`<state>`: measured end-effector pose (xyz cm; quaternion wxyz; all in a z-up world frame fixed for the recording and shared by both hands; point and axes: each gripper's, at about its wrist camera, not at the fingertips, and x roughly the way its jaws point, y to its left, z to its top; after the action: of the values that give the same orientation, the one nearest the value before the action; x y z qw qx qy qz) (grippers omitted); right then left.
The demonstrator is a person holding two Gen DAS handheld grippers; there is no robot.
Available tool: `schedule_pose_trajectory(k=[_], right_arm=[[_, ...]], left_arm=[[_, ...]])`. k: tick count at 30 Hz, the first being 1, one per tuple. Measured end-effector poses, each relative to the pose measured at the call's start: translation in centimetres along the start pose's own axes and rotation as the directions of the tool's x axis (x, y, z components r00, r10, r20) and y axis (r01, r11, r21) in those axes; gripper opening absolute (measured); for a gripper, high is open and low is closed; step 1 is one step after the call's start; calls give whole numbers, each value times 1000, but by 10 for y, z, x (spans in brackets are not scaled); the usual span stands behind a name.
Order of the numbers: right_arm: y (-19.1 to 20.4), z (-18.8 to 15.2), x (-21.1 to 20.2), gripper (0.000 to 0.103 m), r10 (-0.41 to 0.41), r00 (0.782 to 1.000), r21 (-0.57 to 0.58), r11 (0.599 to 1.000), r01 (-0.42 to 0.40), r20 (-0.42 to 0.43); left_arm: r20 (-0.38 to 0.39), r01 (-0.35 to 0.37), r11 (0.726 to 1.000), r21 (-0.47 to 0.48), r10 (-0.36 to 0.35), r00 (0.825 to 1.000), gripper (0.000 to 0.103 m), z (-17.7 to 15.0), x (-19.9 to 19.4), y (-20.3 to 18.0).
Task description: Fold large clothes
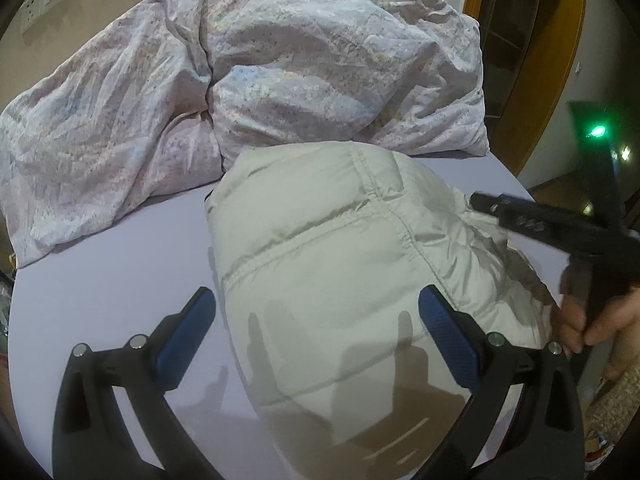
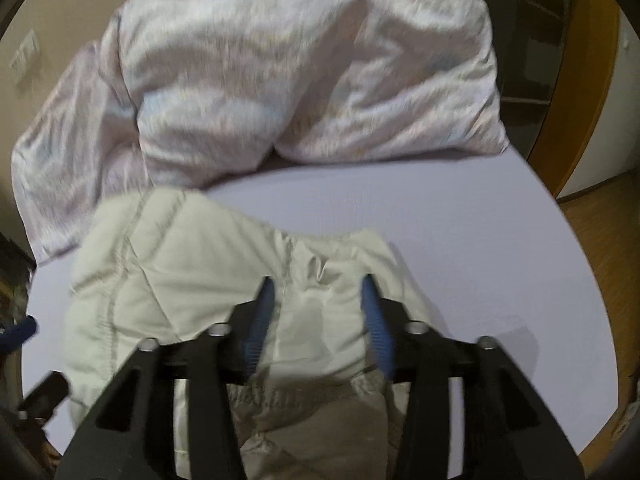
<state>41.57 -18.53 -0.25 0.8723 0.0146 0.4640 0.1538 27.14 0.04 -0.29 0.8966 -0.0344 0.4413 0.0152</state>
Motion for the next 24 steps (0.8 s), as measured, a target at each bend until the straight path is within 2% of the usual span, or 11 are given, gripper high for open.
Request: schedule_pose_trajectory(k=[6,8,13,19,24], right_arm=[[13,4,-13,46,48,998,-4,999,-48,32],[16,4,-14,41,54,998,-9,999,-54,37],[21,2,-11,37,61,998,-6,998,-61,32],[16,-6,14,35,-19,999,-29,999,18,-38],[5,-13,33,32,-39,997,-32,999,37,-69]], left_arm=[[18,-6,1000,20,6,1000,101,9,4,-5],[22,-12,1000,23,12,1000,101,12,7,-5],[31,-30,1000,8,29,999,101,18,17,-2],[6,-27,1000,-9,27,1000,101,22,38,-4],[-2,-6,999,-35,6,1000,101,23,51,-9]])
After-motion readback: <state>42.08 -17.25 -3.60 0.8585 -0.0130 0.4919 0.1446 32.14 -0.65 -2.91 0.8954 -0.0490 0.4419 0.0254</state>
